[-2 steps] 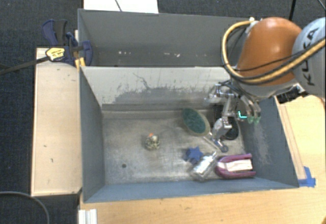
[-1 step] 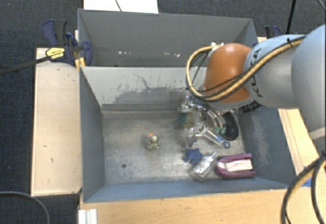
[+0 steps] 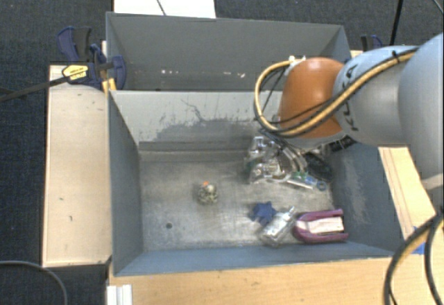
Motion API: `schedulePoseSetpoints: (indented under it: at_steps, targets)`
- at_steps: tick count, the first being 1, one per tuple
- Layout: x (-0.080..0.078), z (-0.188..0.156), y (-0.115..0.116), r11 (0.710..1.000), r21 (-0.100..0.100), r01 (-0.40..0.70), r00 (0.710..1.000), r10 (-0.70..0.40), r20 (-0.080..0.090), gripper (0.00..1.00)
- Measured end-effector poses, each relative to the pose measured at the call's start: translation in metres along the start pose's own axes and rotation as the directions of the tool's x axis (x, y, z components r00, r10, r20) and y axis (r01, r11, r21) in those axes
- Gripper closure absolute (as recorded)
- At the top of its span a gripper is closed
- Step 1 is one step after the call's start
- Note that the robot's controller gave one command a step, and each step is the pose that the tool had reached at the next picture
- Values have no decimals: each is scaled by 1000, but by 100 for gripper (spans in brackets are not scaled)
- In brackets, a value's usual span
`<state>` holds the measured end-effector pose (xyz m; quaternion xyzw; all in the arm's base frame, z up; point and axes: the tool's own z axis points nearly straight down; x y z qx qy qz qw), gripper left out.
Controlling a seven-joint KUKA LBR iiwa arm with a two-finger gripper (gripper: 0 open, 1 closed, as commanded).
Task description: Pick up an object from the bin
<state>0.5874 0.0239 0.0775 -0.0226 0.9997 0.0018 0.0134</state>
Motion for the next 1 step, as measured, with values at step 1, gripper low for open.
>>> schedulePoseSetpoints:
  at_steps: [1]
  targets:
    - [-4, -142, 6, 1000, 3, 12, 1000, -12, -16, 100]
